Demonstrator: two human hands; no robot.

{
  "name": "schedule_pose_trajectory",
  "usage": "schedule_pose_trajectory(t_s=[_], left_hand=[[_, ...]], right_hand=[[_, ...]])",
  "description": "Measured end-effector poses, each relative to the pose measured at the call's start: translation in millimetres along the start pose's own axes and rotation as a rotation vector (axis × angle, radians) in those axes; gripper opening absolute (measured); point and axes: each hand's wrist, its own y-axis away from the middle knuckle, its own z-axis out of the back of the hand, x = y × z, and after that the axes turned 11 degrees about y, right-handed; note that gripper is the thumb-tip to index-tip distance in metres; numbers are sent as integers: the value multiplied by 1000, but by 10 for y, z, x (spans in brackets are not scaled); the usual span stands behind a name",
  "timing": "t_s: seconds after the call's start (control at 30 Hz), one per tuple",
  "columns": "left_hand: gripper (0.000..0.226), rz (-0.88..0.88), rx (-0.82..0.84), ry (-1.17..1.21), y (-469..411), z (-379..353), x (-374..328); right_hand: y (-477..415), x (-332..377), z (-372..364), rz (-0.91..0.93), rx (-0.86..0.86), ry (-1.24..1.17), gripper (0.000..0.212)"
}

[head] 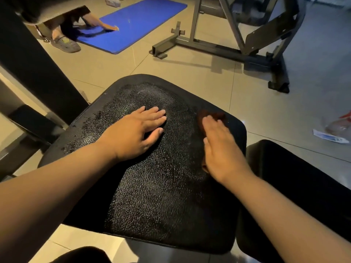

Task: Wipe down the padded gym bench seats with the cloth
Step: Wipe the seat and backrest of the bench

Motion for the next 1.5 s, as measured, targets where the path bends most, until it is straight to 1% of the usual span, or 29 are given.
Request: schedule_pose_trajectory(t_s=[0.1,0.13,0.17,0.2,0.27,0.3,0.37,0.4,0.47,0.53,0.57,0.6,0.63,0.7,0.73,0.8,0.87,0.9,0.97,1.0,1.03,1.07,1.13,1.2,1.27,1.33,1.43,1.47,1.5], left_hand=[[53,-4,5,0,-3,1,14],[53,-1,5,1,-5,0,12],[53,1,5,1,-8,1,7],[53,3,6,2,-11,0,-1],[53,9,9,0,-15,0,-7],[54,10,10,1,-13,1,-6],[54,6,7,5,-7,6,-1],[54,6,5,7,-6,7,-4],[53,7,-1,11,-4,7,-9],[53,2,-7,11,-5,3,-14],[53,1,-7,8,0,3,-16],[54,2,-4,3,-2,-1,-14],[55,7,-1,0,-3,-4,-7],[55,12,3,2,-9,-3,-3],[55,12,3,5,-11,-4,-4],[53,12,4,8,-10,-2,-6],[53,12,5,4,-10,0,-5],[54,13,3,2,-10,4,-4],[55,9,-2,0,-13,9,-2],[55,9,-5,-1,-15,8,0],[54,12,-6,-2,-16,3,1],[54,14,-6,-2,-16,-2,2],[54,16,-6,1,-15,-3,4],[54,17,1,8,-12,0,-5],[54,16,3,11,-15,9,-11],[54,14,1,15,-12,10,-17],[54,14,-8,12,-20,6,-22],[54,16,-5,7,-23,2,-24],[54,21,-4,0,-25,-4,-28]], right_hand=[[416,45,29,171,45,-73,54],[509,-31,70,206,67,-84,55],[515,-141,113,203,77,-77,56],[452,-251,140,164,76,-58,56],[168,-393,120,15,50,-37,55],[5,-376,98,-54,35,-24,55],[-206,-147,42,-90,12,24,57],[-207,-5,10,-54,7,39,59],[-8,181,-8,111,24,20,58],[287,131,58,271,73,-27,54],[356,23,104,293,76,-43,53],[342,-113,138,267,63,-48,53],[249,-242,148,198,41,-44,52],[-89,-364,102,12,32,-33,53],[-246,-293,64,-49,31,-23,54],[-409,17,-16,-62,-3,6,58],[-296,291,-67,63,-16,1,60],[-153,345,-54,147,13,-9,60],[169,248,7,284,81,-49,56],[263,110,47,316,87,-56,54],[278,-55,78,310,75,-55,54],[226,-215,92,255,58,-54,53],[-41,-418,97,92,53,-64,53],[-269,-345,45,-29,28,-37,56],[-311,-98,-37,-61,-22,7,63],[-86,113,-91,41,-24,11,64],[366,37,7,286,75,-58,56],[409,-83,48,304,77,-75,55],[379,-201,80,273,57,-80,54]])
